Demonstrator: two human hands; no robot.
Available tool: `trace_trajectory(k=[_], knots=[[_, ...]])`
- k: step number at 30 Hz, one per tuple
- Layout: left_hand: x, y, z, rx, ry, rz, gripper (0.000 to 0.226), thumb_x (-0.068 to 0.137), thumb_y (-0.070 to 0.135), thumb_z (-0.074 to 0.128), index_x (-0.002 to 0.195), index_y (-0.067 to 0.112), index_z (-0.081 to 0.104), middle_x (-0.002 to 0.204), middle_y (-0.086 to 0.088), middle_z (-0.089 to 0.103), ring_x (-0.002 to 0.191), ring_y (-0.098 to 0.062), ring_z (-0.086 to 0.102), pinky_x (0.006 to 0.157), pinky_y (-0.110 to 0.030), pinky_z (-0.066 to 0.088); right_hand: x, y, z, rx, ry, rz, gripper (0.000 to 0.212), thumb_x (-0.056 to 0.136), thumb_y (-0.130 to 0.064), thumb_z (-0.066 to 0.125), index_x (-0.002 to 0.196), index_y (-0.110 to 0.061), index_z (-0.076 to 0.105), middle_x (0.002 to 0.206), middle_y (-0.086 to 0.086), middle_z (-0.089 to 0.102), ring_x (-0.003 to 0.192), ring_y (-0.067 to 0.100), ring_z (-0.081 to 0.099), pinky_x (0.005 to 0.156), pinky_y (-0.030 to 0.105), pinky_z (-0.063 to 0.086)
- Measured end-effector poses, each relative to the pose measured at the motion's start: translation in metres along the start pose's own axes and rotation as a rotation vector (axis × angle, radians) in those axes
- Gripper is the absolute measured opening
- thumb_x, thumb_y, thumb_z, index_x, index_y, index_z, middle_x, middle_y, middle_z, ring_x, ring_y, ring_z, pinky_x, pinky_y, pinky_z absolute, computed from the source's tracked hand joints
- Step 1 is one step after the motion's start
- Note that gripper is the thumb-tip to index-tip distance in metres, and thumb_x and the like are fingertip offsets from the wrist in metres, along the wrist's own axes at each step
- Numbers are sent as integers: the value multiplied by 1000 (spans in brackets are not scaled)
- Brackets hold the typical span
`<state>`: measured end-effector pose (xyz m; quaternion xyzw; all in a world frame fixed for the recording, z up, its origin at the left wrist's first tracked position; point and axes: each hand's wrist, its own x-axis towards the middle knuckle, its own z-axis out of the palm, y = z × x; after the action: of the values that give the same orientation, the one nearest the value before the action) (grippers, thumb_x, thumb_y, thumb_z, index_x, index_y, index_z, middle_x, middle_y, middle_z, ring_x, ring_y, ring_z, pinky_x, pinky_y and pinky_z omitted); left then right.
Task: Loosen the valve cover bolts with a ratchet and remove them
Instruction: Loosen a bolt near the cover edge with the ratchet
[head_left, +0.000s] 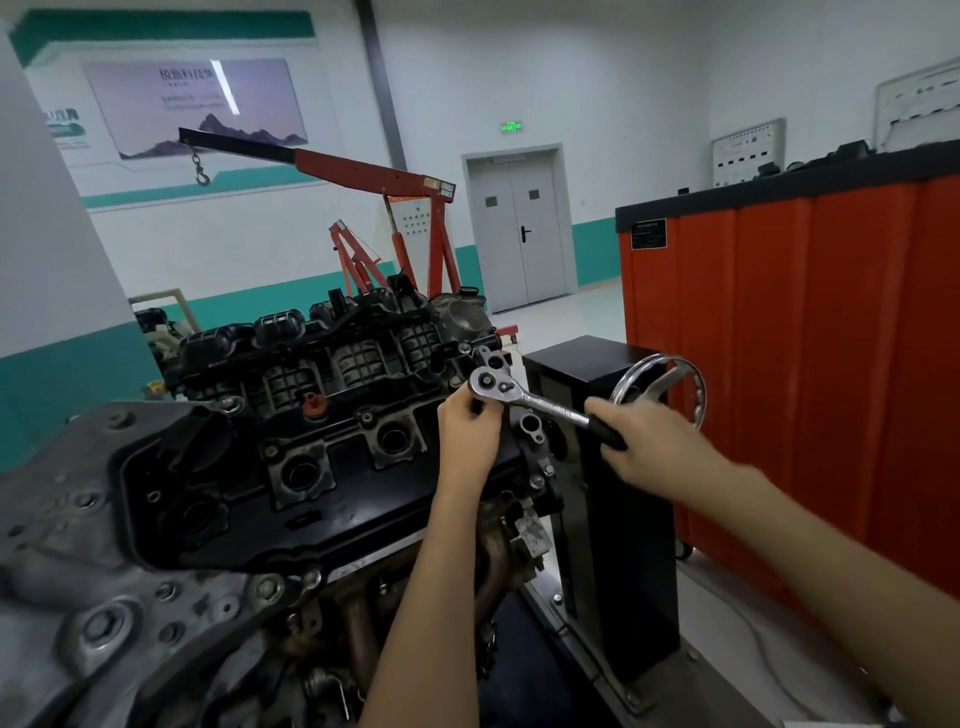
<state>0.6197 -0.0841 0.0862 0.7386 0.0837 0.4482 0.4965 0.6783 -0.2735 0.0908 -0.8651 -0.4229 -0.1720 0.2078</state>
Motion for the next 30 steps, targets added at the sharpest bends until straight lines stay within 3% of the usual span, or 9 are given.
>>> trace_trajectory(k=[4, 8, 12, 15, 18, 20, 22, 25, 30], knots=[[-1, -2, 6, -55, 21, 9, 23, 89, -1, 59, 67, 6, 59, 66, -2, 54, 66, -9, 44, 61, -24, 38, -51, -67, 56, 726, 17, 241, 29, 85, -3, 61, 92, -30, 50, 68, 4, 52, 48, 4, 47, 45, 18, 40], [0, 0, 4, -67, 5, 25, 48, 90, 6, 63, 52, 27, 43, 52, 16, 43, 60, -2, 34, 57, -22, 33, -46, -122, 89, 941, 117, 345, 15, 86, -6, 55, 97, -16, 51, 75, 11, 55, 56, 12, 49, 49, 24, 41], [4, -1, 0, 1, -30, -8, 27, 89, 0, 60, 64, 9, 59, 62, 8, 57, 63, -4, 46, 62, -23, 40, -45, -71, 59, 729, -40, 250, 28, 85, -3, 59, 107, -20, 53, 72, 6, 54, 53, 10, 48, 47, 17, 40], [5, 4, -1, 72, -97, 18, 23, 88, -1, 54, 66, 4, 58, 60, 2, 53, 56, 1, 41, 55, -16, 35, -21, -9, 10, 337, -145, 85, 26, 88, -5, 60, 106, -22, 53, 74, 0, 55, 57, 9, 55, 50, 17, 43], [5, 6, -3, 54, -82, 10, 21, 90, 2, 57, 73, 9, 66, 66, 2, 59, 60, 1, 44, 56, -12, 36, 15, 12, -23, -135, -70, -89, 24, 90, -14, 57, 114, -17, 52, 77, 0, 56, 72, 24, 62, 61, 30, 46], [3, 5, -2, 21, -41, -5, 18, 92, 5, 57, 78, 10, 68, 70, 2, 61, 64, -3, 47, 59, -13, 38, 18, 9, -20, -166, -9, -95, 23, 91, -15, 56, 113, -16, 51, 76, 0, 57, 70, 23, 60, 58, 26, 42], [1, 1, 1, 24, -6, 6, 19, 92, 5, 56, 74, 5, 63, 67, -1, 56, 63, -6, 43, 57, -14, 35, -3, -1, 0, 7, 4, 9, 19, 91, -14, 58, 108, -18, 51, 74, -4, 54, 64, 16, 58, 54, 20, 41], [-2, -2, 6, 9, 0, 29, 20, 88, -2, 57, 68, -3, 57, 64, -4, 53, 63, -9, 43, 58, -22, 36, -47, -45, 42, 547, 14, 223, 28, 87, -8, 62, 88, -31, 46, 67, -1, 53, 49, 5, 51, 43, 17, 39], [0, 0, 5, -7, 10, 40, 48, 91, 4, 64, 54, 25, 40, 47, 17, 42, 51, 2, 34, 51, -13, 31, -47, -123, 89, 969, 89, 344, 21, 87, -5, 55, 106, -14, 50, 76, 10, 56, 56, 11, 52, 48, 23, 43]])
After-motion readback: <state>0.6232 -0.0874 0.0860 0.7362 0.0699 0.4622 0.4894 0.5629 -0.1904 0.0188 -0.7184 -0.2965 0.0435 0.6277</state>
